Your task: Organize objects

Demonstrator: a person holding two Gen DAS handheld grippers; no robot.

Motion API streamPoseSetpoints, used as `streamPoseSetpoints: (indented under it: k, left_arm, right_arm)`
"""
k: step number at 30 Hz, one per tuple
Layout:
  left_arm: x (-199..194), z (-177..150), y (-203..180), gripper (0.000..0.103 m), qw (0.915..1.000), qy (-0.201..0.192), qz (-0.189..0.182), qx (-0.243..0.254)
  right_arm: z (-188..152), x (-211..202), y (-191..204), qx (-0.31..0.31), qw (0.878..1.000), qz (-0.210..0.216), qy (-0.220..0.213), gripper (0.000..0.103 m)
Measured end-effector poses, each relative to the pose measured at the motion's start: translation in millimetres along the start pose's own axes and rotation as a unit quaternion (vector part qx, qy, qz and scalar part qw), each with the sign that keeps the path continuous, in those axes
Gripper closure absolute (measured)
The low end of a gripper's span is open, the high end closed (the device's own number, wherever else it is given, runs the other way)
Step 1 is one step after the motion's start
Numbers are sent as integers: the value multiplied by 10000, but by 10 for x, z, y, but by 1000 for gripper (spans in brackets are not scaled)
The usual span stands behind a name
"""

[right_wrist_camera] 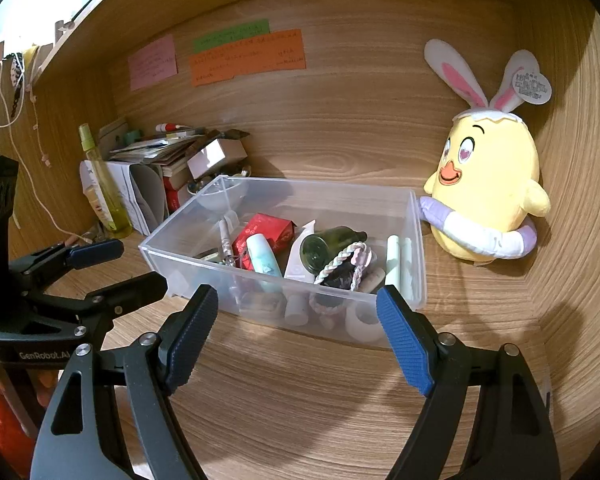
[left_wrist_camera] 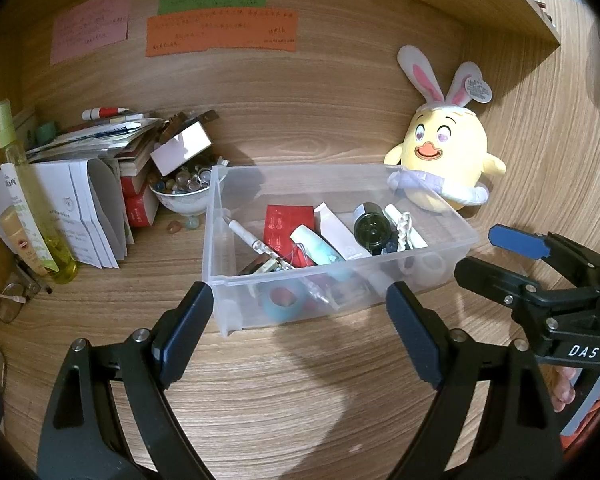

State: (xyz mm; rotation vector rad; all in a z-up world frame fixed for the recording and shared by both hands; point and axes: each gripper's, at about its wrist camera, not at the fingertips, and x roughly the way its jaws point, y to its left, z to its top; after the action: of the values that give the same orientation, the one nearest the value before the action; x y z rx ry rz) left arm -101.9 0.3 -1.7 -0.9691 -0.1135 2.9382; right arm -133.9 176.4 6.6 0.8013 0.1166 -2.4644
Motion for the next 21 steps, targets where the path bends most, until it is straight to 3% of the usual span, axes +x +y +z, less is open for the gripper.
streamPoseSetpoints:
  k: [15,21]
  left_arm:
    - [-19,-32,-61,14,10000,1,-81,46]
    - [-31,-16,-23,8,9999,-18,-170,-21]
  right_arm:
    - [2,14,0,-21,10000,3,9,24]
    - [-11,10,19,-37,10000,-2,12,24]
